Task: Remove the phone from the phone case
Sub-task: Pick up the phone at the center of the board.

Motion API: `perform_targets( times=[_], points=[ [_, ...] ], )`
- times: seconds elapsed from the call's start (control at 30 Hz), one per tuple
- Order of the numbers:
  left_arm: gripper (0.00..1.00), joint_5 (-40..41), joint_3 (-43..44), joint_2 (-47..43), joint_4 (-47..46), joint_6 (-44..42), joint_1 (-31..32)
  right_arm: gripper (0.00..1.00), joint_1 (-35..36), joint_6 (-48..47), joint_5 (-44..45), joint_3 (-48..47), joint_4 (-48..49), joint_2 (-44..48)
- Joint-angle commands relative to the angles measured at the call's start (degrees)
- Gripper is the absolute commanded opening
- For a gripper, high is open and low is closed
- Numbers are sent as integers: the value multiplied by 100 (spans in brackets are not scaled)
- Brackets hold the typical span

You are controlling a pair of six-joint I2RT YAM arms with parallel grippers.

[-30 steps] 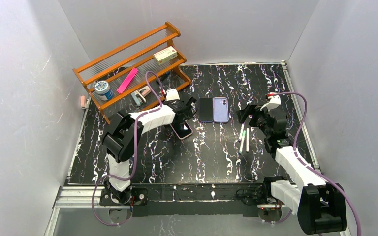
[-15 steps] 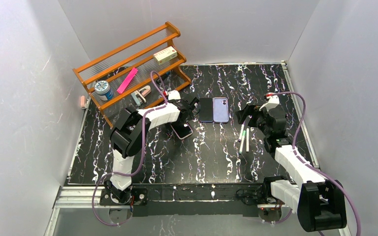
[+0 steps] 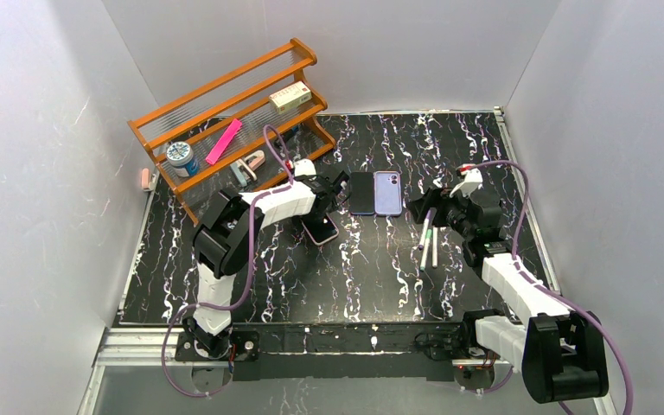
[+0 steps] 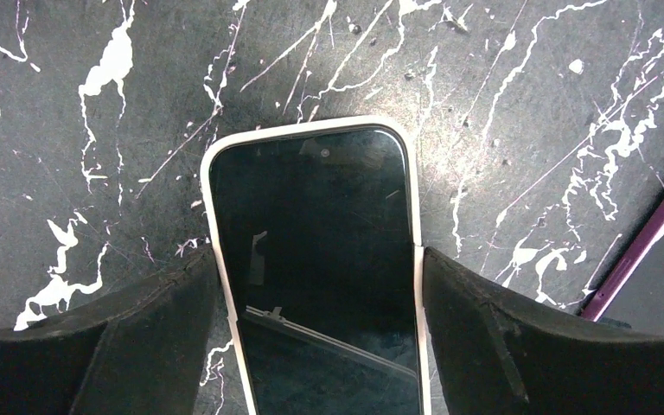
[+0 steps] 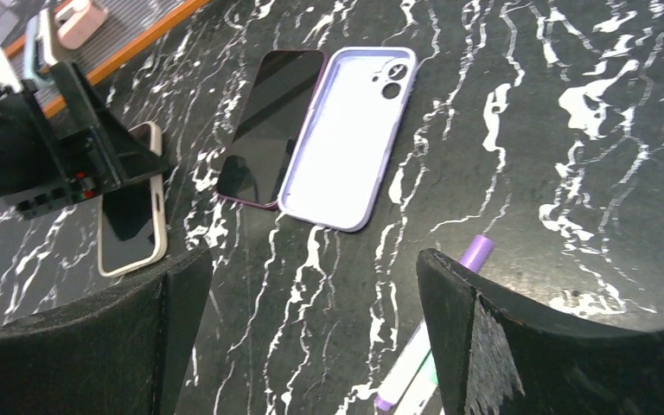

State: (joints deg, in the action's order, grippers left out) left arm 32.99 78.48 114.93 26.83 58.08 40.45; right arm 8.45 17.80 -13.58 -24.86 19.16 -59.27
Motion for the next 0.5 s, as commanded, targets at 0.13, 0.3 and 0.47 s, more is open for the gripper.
perform_targets(
  times=[0.13, 0.3, 0.47],
  points=[
    [61, -599, -713, -619, -196, 151, 29, 95, 511, 365, -691, -47, 291, -137],
    [48, -952, -1182, -1150, -654, 217, 15, 95, 1459, 902, -406, 0, 824, -639],
    [37, -1157, -1540, -1584, -968, 258, 15, 93, 2188, 1415, -262, -14, 1570, -1471]
  ],
)
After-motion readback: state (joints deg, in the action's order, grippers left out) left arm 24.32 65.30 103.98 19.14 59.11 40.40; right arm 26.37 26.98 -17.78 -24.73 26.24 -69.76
